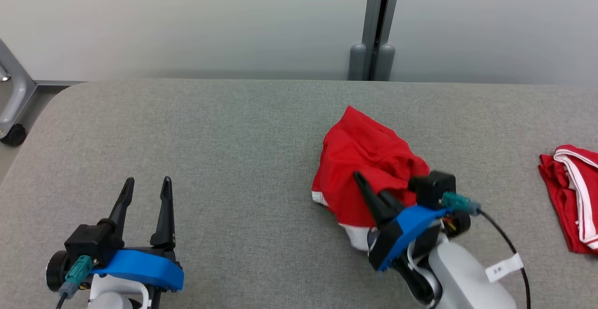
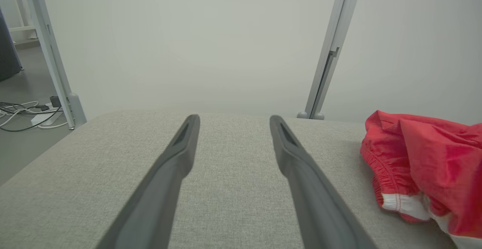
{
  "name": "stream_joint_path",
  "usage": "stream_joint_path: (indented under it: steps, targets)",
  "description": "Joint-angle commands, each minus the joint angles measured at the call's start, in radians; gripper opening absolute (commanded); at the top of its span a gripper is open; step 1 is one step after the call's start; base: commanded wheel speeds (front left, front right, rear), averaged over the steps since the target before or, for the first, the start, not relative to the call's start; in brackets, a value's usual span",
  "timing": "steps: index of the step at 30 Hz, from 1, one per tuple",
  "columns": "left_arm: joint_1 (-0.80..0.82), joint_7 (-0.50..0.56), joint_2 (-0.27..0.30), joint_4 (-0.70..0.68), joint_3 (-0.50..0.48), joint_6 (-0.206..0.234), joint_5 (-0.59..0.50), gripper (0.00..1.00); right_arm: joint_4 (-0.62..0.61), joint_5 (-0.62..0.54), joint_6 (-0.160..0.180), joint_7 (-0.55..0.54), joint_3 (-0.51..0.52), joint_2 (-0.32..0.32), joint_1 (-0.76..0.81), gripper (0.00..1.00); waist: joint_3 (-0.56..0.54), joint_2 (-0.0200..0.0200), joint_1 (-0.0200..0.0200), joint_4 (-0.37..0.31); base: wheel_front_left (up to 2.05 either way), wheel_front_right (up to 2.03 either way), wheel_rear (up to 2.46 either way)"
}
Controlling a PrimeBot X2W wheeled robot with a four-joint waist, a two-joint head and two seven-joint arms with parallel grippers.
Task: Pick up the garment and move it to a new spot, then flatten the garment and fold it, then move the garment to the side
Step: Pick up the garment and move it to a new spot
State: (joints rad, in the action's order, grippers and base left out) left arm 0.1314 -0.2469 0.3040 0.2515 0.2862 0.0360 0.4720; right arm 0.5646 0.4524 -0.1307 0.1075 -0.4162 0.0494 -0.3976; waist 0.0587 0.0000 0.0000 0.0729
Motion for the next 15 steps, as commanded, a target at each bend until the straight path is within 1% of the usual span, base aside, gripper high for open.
stream_joint_path:
  steps: [1,4,10,15]
  targets:
    - [0.006,-0.002,0.005,0.0,0.0,0.006,0.001,1.0,-0.026,-0.001,0.0,0.008,0.001,0.001,-0.043,0.0,-0.002,0.0,0.0,-0.001,0.0,0.0,0.0]
    - [0.002,-0.002,0.009,-0.003,-0.003,0.009,0.003,1.0,-0.085,-0.021,0.0,-0.002,-0.016,0.009,-0.099,0.0,-0.008,0.0,0.0,-0.005,0.0,0.0,0.0]
    - [0.002,-0.003,0.01,-0.013,0.003,0.012,0.002,1.0,-0.184,-0.024,0.0,-0.051,-0.076,0.035,-0.253,0.0,-0.014,0.0,0.0,0.0,0.0,0.0,0.0]
    - [0.007,-0.003,0.004,-0.014,0.015,0.009,-0.001,1.0,-0.232,-0.011,0.0,-0.042,-0.12,0.047,-0.393,0.0,-0.013,0.0,0.0,0.015,0.0,0.0,0.0]
